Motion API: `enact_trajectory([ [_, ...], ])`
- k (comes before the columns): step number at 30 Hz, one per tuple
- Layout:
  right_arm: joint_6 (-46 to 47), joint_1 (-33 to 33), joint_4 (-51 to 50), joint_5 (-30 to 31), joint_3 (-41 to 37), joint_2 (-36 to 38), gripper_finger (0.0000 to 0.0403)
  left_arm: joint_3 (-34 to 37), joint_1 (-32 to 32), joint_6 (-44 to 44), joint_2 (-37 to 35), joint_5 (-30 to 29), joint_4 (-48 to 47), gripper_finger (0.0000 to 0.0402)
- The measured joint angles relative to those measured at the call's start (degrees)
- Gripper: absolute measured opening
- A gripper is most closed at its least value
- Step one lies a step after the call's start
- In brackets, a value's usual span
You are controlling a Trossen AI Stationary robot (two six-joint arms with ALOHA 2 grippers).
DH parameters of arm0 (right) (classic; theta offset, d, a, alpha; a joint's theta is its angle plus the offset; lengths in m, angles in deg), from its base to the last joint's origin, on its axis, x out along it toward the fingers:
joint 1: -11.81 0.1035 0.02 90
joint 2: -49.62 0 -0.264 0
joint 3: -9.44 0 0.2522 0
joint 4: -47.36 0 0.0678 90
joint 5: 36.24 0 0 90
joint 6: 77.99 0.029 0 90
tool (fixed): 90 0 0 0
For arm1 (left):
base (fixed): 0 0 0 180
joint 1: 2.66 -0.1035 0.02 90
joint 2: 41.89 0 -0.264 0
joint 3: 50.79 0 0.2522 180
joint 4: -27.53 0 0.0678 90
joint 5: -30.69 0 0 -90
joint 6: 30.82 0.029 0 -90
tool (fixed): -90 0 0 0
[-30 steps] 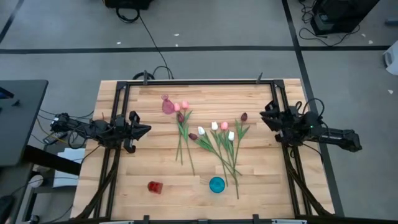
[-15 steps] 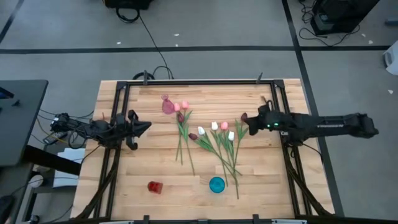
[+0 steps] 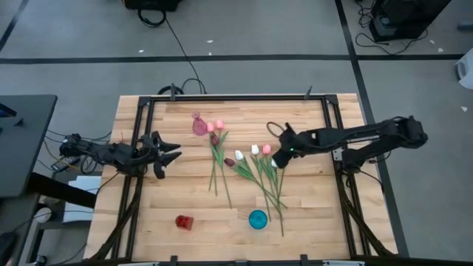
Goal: Sort flowers into vase by color
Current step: Put the top right red flower into the purple vase
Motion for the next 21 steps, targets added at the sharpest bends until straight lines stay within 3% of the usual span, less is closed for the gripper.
enact_trajectory([
  [6,7.01,4.80,-2.07,-4.09,5.59,-8.35,0.0175,-0.69,-0.02,0.07,-0.02,-2.10,-0.23,0.0163],
  [15,14.38,11.37,-14.02,-4.52,18.65,-23.13,0.0159,-0.69,-0.01,2.00,-0.01,-3.30,-0.37,0.0163],
  [21,19.32,12.19,-20.22,-5.69,21.02,-28.51,0.0152,-0.69,-0.02,4.31,0.00,-3.37,-0.41,0.0163],
])
